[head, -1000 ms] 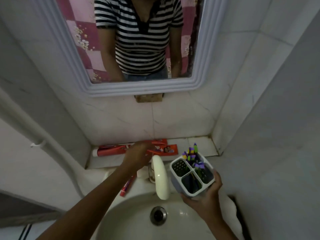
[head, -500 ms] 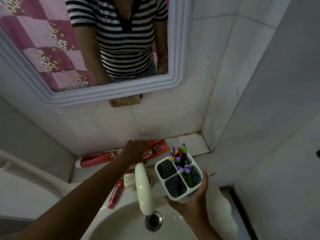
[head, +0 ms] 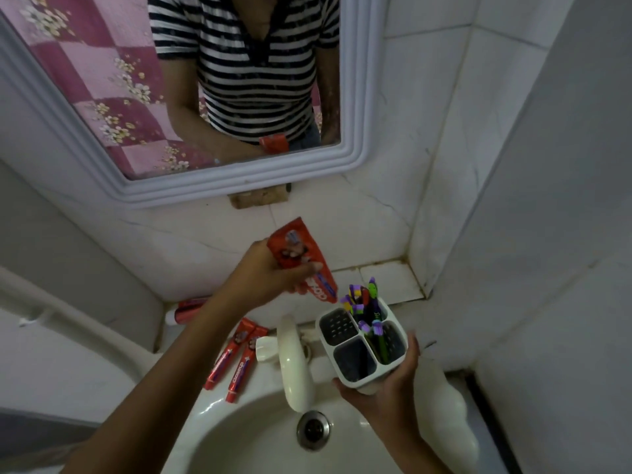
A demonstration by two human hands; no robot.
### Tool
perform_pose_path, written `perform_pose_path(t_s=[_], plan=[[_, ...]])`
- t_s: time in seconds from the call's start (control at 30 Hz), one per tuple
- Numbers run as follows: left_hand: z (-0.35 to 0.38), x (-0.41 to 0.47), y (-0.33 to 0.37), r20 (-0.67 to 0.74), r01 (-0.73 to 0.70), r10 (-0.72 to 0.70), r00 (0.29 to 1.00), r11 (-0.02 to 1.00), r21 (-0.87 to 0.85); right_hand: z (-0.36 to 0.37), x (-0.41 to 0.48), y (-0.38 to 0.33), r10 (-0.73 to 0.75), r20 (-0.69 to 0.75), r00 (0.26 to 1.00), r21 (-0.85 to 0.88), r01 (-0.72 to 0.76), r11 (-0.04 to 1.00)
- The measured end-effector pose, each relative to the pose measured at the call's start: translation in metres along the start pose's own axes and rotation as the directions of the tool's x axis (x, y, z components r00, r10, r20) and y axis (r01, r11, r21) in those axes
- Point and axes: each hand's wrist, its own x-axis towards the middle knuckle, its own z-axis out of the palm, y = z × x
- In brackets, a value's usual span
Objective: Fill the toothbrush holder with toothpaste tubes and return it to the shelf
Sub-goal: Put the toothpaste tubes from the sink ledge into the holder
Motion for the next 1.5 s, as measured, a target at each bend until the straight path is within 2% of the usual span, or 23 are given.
perform_pose_path(t_s=[0.1,0.2,0.27,0.33,0.4,0.47,0.53,0.6,0.63,0.67,0.7,0.73,0.77,0.8,0.9,1.0,1.07,1.13,1.2,1.27,1.33,1.4,1.5], plan=[[0.017,0.008,-0.003,0.191,0.008,-0.042,0.981,0.985,0.174,0.002,-0.001,0.0,0.002,-0.001,1.0,-0.006,-0.002,1.0],[0.03,0.013,-0.016,0.263,-0.019,-0.072,0.962,0.944,0.329,0.004,-0.008,0.001,0.019,0.028,0.999,0.015,-0.019,1.0],[0.035,0.012,-0.021,0.273,-0.177,0.027,0.962,0.821,0.542,0.003,-0.01,0.0,0.031,0.044,0.999,0.03,-0.033,0.999],[0.034,0.01,-0.026,0.284,-0.253,0.086,0.955,0.739,0.625,0.003,-0.01,0.0,0.032,0.057,0.998,0.027,-0.034,0.999],[0.029,0.007,-0.031,0.276,-0.217,0.053,0.96,0.766,0.605,0.002,-0.009,0.0,0.025,0.074,0.997,0.02,-0.026,0.999],[0.017,0.005,-0.036,0.283,-0.149,0.011,0.959,0.87,0.47,-0.001,-0.007,0.002,0.027,0.084,0.996,0.023,-0.029,0.999],[0.006,0.008,-0.039,0.269,-0.048,-0.007,0.963,0.979,0.198,-0.003,-0.003,0.007,0.025,0.077,0.997,0.028,-0.027,0.999],[0.003,0.019,-0.056,0.112,0.127,-0.118,0.987,0.989,-0.077,-0.003,0.001,0.011,0.04,0.078,0.996,0.044,-0.044,0.998],[0.002,0.026,-0.069,-0.001,0.148,-0.149,0.989,0.986,-0.08,-0.002,0.001,0.012,0.035,0.082,0.996,0.051,-0.039,0.998],[0.001,0.035,-0.085,-0.086,0.137,-0.13,0.988,0.988,0.074,-0.001,0.001,0.013,0.031,0.082,0.996,0.041,-0.034,0.999],[-0.001,0.042,-0.1,-0.102,0.117,-0.087,0.991,0.933,0.341,0.0,0.001,0.013,0.025,0.084,0.996,0.049,-0.029,0.998],[-0.001,0.046,-0.116,-0.063,0.075,-0.046,0.997,0.796,0.6,0.002,0.0,0.015,0.044,0.085,0.995,0.055,-0.049,0.997],[-0.001,0.05,-0.128,-0.011,0.024,-0.023,1.0,0.652,0.758,0.004,-0.002,0.016,0.068,0.096,0.993,0.08,-0.076,0.994],[0.001,0.054,-0.141,0.032,-0.025,-0.003,0.999,0.551,0.834,0.007,-0.004,0.016,0.084,0.107,0.991,0.087,-0.093,0.992],[0.009,0.065,-0.158,0.127,-0.131,0.037,0.991,0.384,0.914,0.014,-0.007,0.019,0.075,0.086,0.993,0.075,-0.082,0.994],[0.013,0.076,-0.155,0.123,-0.14,0.07,0.99,0.35,0.926,0.017,-0.004,0.019,0.09,0.059,0.994,0.064,-0.094,0.994],[0.009,0.077,-0.144,0.142,-0.133,0.007,0.99,0.409,0.903,0.017,-0.001,0.012,0.071,0.05,0.996,0.066,-0.074,0.995],[0.003,0.074,-0.129,0.06,-0.079,0.052,0.997,0.592,0.802,0.016,-0.001,0.008,0.048,0.047,0.998,0.063,-0.051,0.997],[-0.004,0.064,-0.104,-0.063,-0.028,0.079,0.995,0.815,0.579,0.015,-0.002,0.008,0.045,0.047,0.998,0.049,-0.047,0.998],[-0.009,0.048,-0.071,-0.148,-0.057,0.107,0.983,0.95,0.307,0.013,-0.002,0.011,0.038,0.037,0.999,0.036,-0.04,0.999],[-0.014,0.03,-0.032,-0.187,-0.161,0.183,0.965,0.979,0.125,0.011,0.001,0.011,0.024,0.032,0.999,0.023,-0.025,0.999],[-0.017,0.014,0.001,-0.179,-0.243,0.248,0.952,0.969,0.049,0.011,0.003,0.011,0.013,0.032,0.999,0.008,-0.013,1.0],[-0.015,-0.004,0.033,-0.049,-0.273,0.273,0.961,0.962,0.01,0.013,0.003,0.01,0.012,0.042,0.999,-0.001,-0.012,1.0]])
